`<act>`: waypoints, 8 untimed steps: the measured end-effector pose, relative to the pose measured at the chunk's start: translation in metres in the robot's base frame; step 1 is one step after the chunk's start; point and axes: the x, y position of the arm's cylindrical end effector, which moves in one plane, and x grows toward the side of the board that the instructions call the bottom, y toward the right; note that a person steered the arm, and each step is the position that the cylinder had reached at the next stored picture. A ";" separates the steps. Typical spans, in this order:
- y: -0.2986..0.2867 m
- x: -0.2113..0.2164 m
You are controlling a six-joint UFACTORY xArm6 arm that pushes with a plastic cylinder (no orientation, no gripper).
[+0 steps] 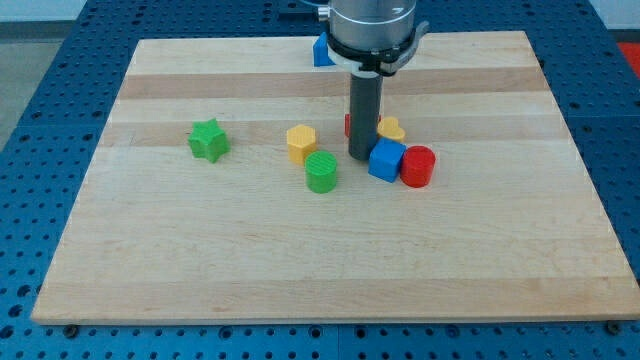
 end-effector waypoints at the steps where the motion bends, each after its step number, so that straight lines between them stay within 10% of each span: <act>1: -0.003 -0.018; 8: 0.035 -0.102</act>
